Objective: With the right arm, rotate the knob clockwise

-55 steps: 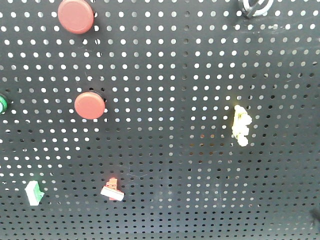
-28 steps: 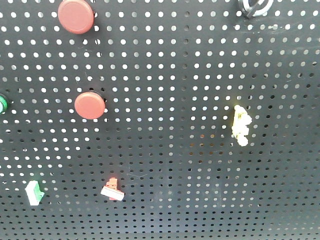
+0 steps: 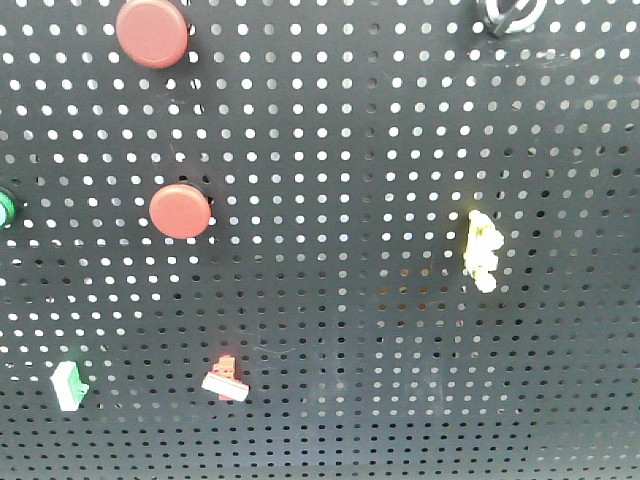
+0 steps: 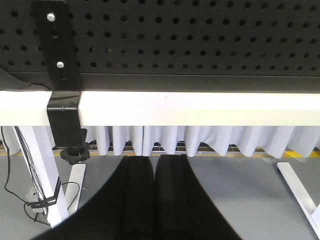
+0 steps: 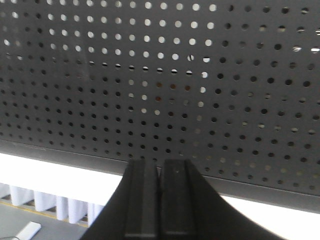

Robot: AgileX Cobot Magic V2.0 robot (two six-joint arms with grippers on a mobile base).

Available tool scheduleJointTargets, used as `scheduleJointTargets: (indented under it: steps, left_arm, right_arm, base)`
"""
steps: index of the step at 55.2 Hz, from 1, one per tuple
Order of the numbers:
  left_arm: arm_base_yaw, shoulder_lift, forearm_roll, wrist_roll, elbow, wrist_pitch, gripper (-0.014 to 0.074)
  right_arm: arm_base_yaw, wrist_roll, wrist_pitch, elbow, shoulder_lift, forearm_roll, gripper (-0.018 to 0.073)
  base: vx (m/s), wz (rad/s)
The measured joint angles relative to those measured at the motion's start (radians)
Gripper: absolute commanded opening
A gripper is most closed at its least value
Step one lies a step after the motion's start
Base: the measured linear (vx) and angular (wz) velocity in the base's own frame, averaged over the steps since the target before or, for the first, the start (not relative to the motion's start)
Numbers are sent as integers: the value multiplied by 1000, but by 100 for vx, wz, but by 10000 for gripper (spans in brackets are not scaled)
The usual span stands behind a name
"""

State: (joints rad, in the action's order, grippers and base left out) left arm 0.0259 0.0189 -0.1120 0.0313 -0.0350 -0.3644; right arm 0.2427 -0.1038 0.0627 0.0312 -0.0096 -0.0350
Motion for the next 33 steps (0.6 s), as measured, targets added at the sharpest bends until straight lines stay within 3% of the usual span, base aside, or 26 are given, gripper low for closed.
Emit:
scheduleJointTargets:
  steps: [33]
  left_arm:
    - [0,0,-1,0,0,0,-6]
  right_arm:
    - [0,-1,8,0,-2,2,-8]
  base:
    - [0,0]
